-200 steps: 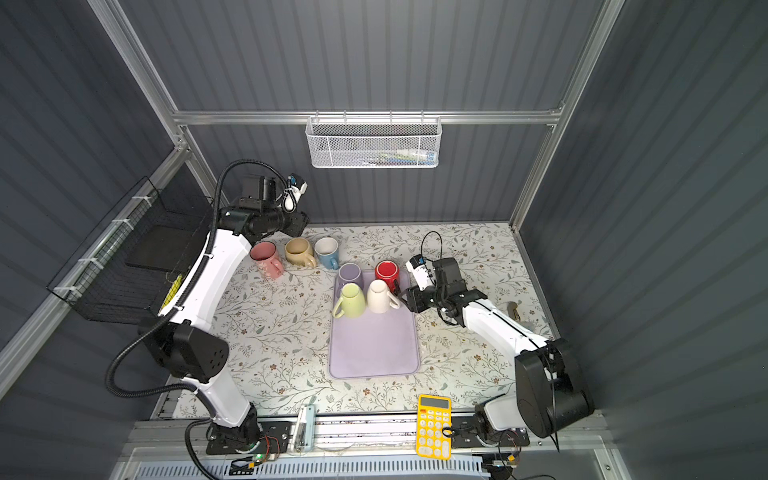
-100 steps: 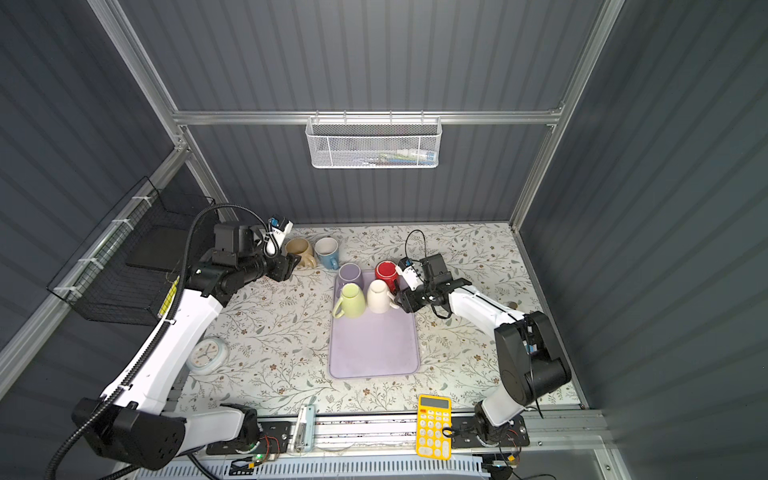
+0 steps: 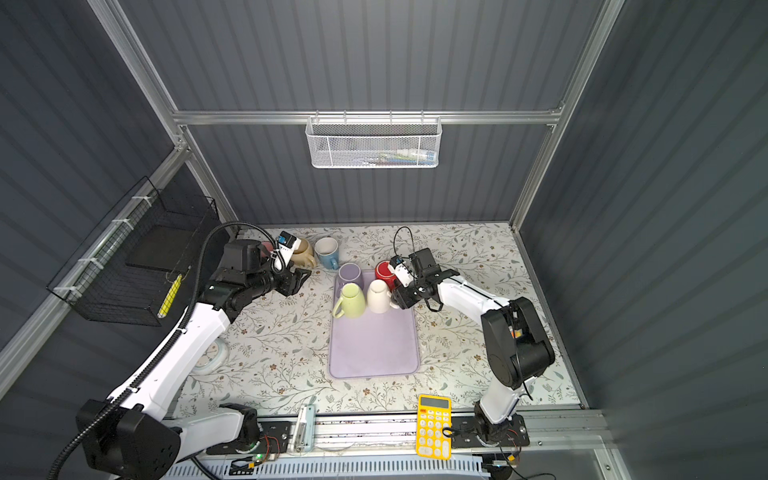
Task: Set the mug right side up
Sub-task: 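Lower the right gripper onto the upside-down white mug and close it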
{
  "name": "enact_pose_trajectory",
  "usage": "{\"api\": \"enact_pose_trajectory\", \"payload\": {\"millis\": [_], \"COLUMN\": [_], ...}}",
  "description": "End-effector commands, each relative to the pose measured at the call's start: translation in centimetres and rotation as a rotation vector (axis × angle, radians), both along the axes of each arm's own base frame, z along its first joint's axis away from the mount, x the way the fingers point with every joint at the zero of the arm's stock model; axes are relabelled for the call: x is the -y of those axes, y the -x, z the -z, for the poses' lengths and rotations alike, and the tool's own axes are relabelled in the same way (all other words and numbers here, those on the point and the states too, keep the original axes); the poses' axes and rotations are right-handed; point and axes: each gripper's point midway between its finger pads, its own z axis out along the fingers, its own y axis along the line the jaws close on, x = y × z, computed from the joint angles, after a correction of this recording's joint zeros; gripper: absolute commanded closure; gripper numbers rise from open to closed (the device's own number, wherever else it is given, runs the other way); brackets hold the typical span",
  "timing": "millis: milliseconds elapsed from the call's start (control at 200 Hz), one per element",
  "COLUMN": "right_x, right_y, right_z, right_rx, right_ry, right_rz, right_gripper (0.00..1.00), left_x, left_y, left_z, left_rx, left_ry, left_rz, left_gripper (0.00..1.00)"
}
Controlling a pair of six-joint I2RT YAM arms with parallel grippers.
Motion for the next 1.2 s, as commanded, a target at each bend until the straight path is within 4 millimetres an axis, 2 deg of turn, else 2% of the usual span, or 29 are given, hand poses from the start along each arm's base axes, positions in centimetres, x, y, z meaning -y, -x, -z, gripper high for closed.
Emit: {"api": "enact_pose_trajectory", "payload": {"millis": [0,170,445,650,926,1051,1191], "right_x": [-0.5,-1.4,-2.7,-3.7,-4.7,-4.8,-3.9], "right_y": [0.4,1.5,1.5,2.2,5.4,6.8,5.4], "right_z": [0.1,0.9,1.3,1.4,0.9,1.0,1.6], "right_rx": [-0.017,-0.051,-0.078,-0.106,-0.172,-0.163,-0.111], "right_ry": [0.02,0.047,0.021,-0.003,-0.097,-0.072,-0.029], "right_rz": [-0.024,-0.059,-0.072,-0.093,-0.132,-0.146,-0.042], "right_gripper": [0.44,0.46,0.49,0.53,0.66,0.63,0.57], "left_x": [0.6,0.7,0.7,0.8,0.8,0.9,1.0], "left_y": [0.4,0.4,0.3,0.3,0.3,0.2,0.2], "left_z": [-1.2,-0.8,-0.5,-0.2,-0.2,0.1,0.3], "left_rx": [0.044,0.037,0.032,0.021,0.021,0.016,0.008], "left_ry": [0.036,0.038,0.038,0.037,0.039,0.038,0.041], "left_rz": [0.026,0.028,0.028,0.03,0.033,0.032,0.037], "left_gripper": [0.37,0.37,0.37,0.38,0.38,0.38,0.38]}}
